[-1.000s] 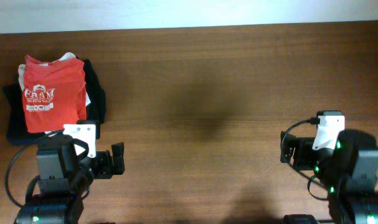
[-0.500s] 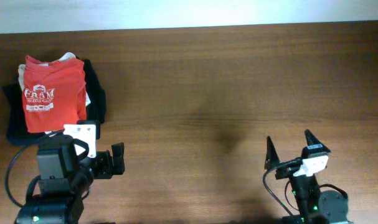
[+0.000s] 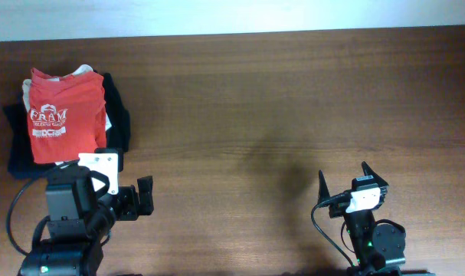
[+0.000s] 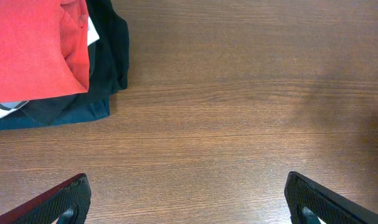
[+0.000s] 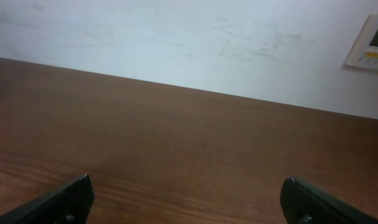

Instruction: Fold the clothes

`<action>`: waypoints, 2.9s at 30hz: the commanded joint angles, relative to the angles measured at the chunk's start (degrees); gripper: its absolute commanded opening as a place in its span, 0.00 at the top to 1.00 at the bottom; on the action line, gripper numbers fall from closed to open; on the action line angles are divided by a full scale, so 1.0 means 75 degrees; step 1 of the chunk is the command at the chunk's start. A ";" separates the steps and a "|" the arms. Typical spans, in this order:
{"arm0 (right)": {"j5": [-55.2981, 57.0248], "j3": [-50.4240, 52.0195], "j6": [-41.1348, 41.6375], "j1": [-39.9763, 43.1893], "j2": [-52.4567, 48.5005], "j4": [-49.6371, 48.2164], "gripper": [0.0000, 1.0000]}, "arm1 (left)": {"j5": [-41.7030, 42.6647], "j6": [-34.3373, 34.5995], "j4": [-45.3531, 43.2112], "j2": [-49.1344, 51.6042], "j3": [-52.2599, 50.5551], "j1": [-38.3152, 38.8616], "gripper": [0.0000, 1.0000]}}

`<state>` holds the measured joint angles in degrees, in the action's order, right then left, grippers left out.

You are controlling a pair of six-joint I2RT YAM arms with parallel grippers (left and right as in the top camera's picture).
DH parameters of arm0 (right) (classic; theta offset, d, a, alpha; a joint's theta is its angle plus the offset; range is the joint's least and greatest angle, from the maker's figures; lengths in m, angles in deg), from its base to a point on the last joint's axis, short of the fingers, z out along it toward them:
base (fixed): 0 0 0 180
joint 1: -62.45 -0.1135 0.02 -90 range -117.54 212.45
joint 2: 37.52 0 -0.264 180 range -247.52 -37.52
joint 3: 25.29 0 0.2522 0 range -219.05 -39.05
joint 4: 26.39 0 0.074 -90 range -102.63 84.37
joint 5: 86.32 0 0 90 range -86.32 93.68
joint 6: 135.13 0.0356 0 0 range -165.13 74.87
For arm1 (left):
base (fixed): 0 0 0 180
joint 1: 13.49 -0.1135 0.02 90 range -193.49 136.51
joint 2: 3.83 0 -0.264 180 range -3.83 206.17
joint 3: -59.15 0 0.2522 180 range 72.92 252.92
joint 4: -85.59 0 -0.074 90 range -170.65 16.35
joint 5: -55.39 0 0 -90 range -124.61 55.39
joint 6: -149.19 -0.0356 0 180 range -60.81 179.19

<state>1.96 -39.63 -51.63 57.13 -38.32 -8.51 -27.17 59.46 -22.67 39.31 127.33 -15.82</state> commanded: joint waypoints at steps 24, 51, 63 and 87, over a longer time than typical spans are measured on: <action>0.0122 0.0035 -0.0076 -0.0038 0.0064 0.0055 0.01 | -0.0828 -0.0131 -0.0545 -0.1306 -0.0793 0.0000 0.01; 0.0122 0.0035 -0.0076 -0.0038 0.0064 0.0055 0.01 | -0.0909 -0.0737 -0.7096 -0.5712 -0.7187 0.0740 0.01; 0.0122 0.0035 -0.0076 -0.0038 0.0064 0.0055 0.01 | -0.0909 -0.0737 -0.7096 -0.5712 -0.7187 0.0740 0.01; 0.0122 0.0035 -0.0076 -0.0038 0.0064 0.0055 0.01 | -0.0909 -0.0737 -0.7096 -0.5712 -0.7187 0.0740 0.01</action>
<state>2.38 -39.63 -51.85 57.13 -38.21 -8.46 -33.60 55.07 -76.11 -3.10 73.76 -10.53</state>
